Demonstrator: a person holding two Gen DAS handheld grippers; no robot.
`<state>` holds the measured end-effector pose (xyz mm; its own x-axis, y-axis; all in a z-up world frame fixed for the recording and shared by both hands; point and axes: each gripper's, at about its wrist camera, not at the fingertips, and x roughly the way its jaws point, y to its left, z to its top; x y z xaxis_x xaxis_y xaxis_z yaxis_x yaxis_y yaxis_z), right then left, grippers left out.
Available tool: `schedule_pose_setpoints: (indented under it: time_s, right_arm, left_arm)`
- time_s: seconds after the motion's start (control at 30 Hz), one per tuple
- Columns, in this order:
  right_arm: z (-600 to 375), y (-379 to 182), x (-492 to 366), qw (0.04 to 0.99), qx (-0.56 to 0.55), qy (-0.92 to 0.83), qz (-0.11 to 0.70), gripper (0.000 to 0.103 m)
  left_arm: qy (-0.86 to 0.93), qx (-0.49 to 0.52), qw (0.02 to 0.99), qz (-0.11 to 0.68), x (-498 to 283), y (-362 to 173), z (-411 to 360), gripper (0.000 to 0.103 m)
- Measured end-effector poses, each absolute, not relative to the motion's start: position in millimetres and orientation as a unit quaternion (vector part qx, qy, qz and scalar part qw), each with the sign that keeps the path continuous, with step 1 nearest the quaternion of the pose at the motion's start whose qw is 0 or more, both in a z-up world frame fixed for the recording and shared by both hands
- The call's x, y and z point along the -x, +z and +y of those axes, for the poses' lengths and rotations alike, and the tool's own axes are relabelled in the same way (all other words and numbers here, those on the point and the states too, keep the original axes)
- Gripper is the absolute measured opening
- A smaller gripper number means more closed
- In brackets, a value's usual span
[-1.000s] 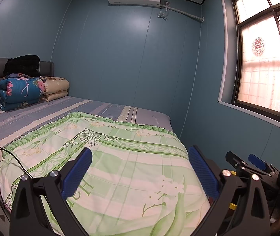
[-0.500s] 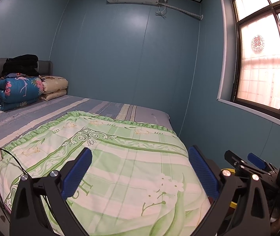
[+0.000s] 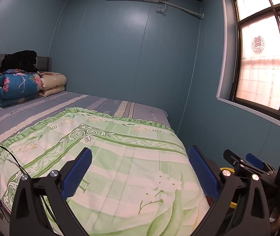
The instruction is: Collect trash
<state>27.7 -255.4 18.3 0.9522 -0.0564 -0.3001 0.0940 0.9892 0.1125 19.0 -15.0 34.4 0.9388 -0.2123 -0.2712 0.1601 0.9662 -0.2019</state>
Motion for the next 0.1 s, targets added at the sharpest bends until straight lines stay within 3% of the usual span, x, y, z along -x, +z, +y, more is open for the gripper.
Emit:
schedule_pose_setpoints:
  time_s: [0.1]
  right_arm:
    - [-255.6,17.4,-27.9,0.986,-0.063,-0.038,0.15,0.095]
  left_arm:
    - [-0.096,0.088,0.98,0.148,-19.7,34.8,-15.2,0.095]
